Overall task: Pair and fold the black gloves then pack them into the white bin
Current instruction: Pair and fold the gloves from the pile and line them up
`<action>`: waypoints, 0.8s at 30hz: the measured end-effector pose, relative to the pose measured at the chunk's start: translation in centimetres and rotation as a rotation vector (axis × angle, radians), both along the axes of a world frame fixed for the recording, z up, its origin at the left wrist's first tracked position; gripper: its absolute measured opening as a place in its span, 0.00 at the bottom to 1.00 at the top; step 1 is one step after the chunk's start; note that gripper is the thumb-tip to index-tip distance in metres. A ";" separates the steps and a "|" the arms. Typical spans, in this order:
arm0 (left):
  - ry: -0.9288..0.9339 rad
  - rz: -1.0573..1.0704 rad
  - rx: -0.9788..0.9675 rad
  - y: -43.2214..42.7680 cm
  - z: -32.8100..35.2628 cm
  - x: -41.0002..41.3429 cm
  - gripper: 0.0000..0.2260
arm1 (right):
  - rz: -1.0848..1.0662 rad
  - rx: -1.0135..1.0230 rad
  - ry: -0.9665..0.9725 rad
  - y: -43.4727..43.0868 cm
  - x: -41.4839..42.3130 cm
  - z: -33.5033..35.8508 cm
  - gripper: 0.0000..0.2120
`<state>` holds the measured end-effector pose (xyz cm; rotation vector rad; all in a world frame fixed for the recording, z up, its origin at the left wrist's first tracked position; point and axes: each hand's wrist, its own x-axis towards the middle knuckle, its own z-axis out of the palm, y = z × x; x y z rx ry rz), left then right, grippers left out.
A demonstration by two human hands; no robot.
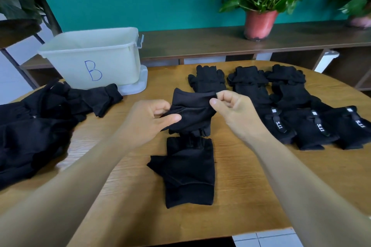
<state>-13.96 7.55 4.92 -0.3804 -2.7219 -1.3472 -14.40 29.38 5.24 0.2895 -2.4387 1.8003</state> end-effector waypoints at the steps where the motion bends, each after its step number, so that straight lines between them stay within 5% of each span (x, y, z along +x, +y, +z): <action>1: -0.002 -0.004 -0.001 -0.1 -0.1 0.5 0.05 | 0.019 -0.005 -0.002 0.1 0.7 0.1 0.14; 6: -0.017 -0.059 0.008 -1.3 -2.4 2.4 0.05 | 0.078 0.033 0.011 0.4 3.9 -0.8 0.05; 11: 0.273 -0.143 -0.386 -2.9 -5.2 4.5 0.15 | 0.053 0.250 0.059 0.4 8.1 -4.5 0.07; 15: 0.417 -0.207 -0.538 -3.0 -6.9 5.8 0.13 | -0.014 0.510 0.139 -0.1 10.4 -7.4 0.12; 24: 0.477 -0.150 -0.549 -2.8 -6.8 6.6 0.18 | -0.043 0.642 0.428 -0.7 10.4 -7.9 0.13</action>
